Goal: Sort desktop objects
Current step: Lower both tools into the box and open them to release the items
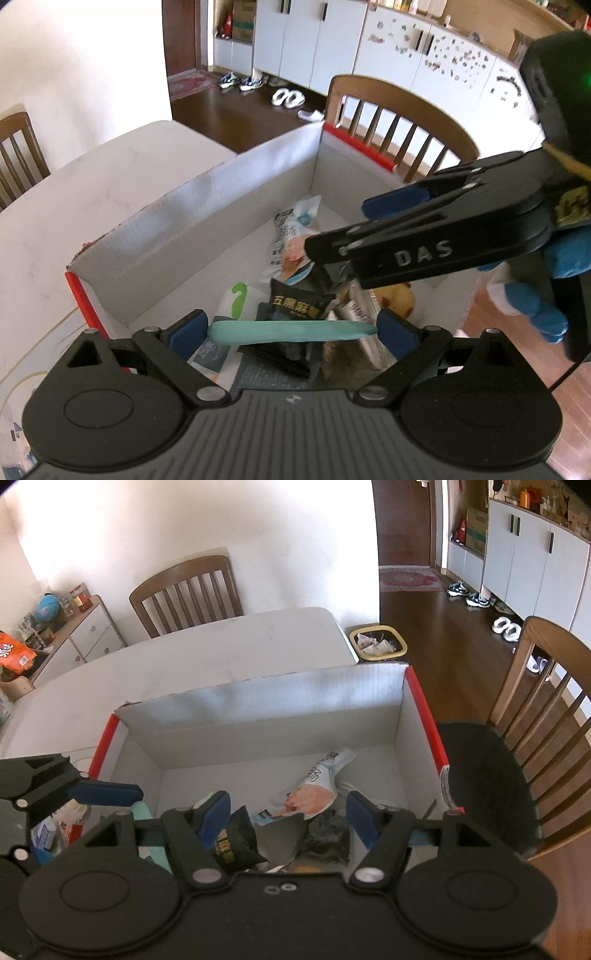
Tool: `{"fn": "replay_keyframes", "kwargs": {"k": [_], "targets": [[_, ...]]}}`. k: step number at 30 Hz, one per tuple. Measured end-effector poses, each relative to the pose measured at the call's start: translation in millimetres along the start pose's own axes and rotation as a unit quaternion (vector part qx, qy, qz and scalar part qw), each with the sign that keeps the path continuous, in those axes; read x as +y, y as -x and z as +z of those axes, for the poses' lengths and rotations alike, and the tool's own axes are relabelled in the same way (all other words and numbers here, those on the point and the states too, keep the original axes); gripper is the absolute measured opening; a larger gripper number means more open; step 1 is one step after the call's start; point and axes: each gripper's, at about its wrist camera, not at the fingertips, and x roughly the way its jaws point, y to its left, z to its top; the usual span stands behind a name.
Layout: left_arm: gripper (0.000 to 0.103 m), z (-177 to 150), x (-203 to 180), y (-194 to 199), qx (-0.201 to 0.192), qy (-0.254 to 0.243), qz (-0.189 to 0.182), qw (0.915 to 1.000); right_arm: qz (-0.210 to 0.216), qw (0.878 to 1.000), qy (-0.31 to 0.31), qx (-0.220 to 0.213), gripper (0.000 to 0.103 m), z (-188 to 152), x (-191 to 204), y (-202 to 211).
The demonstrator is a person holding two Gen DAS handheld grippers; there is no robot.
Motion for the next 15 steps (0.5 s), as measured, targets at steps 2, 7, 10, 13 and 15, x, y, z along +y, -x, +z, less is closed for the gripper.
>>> {"fn": "replay_keyframes", "kwargs": {"k": [2,7,10,13,15], "targets": [[0.098,-1.7,-2.4,7.6,-0.009,0.002,-0.001,1.0,0.002,1.0,0.001,-0.004,0.069,-0.4,1.7,4.2],[0.098,-8.1,-7.4,26.7,-0.029,0.005,0.002,0.9996,0.005,1.0,0.006,-0.018,0.07,-3.6,8.8,19.1],[0.098,-12.9,-11.2,37.5,-0.041,0.005,0.005,0.9991,0.009,1.0,0.008,-0.026,0.07,-7.0,11.9,29.3],[0.098,-18.8,-15.3,47.8,-0.053,0.007,0.006,0.9986,0.008,0.999,0.011,-0.032,0.071,-11.3,14.3,39.6],[0.098,-23.0,-18.0,54.6,-0.06,0.009,0.007,0.9981,0.01,0.999,0.009,-0.037,0.073,-14.3,15.1,46.7]]}}
